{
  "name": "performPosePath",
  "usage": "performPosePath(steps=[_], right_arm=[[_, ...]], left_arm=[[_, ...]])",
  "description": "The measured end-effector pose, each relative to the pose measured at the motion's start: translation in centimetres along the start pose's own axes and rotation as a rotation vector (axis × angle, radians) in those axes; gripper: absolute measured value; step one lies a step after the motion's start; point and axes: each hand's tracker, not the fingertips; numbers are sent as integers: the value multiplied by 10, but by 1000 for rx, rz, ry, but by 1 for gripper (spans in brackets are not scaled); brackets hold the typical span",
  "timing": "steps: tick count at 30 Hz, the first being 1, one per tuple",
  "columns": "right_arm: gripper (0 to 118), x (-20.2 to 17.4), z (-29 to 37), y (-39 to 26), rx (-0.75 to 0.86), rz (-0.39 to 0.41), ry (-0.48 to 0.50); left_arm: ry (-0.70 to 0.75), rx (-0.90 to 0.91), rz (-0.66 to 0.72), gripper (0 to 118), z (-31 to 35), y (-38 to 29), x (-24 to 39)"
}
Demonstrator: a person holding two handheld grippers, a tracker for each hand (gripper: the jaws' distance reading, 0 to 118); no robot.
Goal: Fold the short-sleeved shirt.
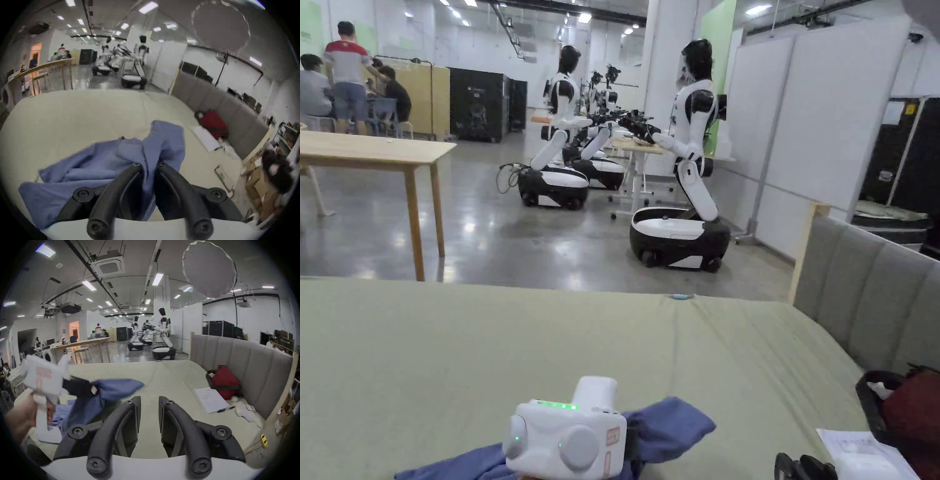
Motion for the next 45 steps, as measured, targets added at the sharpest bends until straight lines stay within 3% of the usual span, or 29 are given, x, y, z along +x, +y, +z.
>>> performPosePath(steps=[4, 7, 8, 9, 10, 16, 21, 23, 24, 25, 26, 27, 28, 36, 39, 40, 41, 42, 43, 44, 45], right_arm=[[25, 23, -1, -7, -16, -28, -23], [25, 30, -2, -10, -24, -37, -26], [25, 36, -9, -13, -26, -36, -21], [25, 36, -10, -13, -27, -29, -12], [25, 34, -10, -12, -26, -20, -5], [25, 4, -5, -5, 14, -3, 65], [25, -37, 1, -5, 26, 37, 133], [25, -53, 1, -7, 10, 39, 163], [25, -60, 1, -9, 5, 37, 171], [25, -70, 0, -11, -1, 36, 182], [25, -77, 0, -13, -5, 35, 191], [25, -83, -1, -14, -9, 33, 197], [25, -86, -6, -18, -15, 27, 209], [25, -99, -24, -33, -57, 47, 222], [25, -91, -38, -36, -82, 44, 201], [25, -88, -42, -38, -90, 39, 193], [25, -85, -46, -39, -97, 35, 181], [25, -82, -50, -40, -104, 32, 173], [25, -78, -54, -42, -112, 30, 163], [25, -74, -56, -43, -119, 30, 152], [25, -70, -60, -45, -126, 31, 142]], left_arm=[[68, -141, -45, 8, -66, -38, 16], [86, -115, -53, 15, -66, -56, 28], [85, -103, -64, 30, -60, -56, 29], [83, -93, -72, 73, -52, -55, 29], [74, -73, -82, 97, -35, -50, 29], [174, 287, -152, 101, 149, -69, 15], [390, 381, -104, 101, 251, -118, -51], [476, 352, -47, 98, 271, -137, -90], [456, 314, -12, 68, 279, -143, -104], [422, 286, 37, 18, 287, -150, -119], [429, 268, 72, 0, 287, -152, -129], [507, 191, 77, 0, 287, -163, -136], [504, 250, 42, 0, 291, -165, -141], [551, 89, 232, 0, 261, -181, -237], [582, 41, 212, 2, 230, -172, -268], [611, 8, 171, 18, 216, -167, -277], [624, -16, 151, 49, 201, -162, -289], [635, -37, 161, 108, 190, -158, -300], [640, -18, 251, 118, 182, -157, -309], [637, 12, 189, 115, 169, -152, -319], [656, -33, 214, 116, 157, -149, -329]])
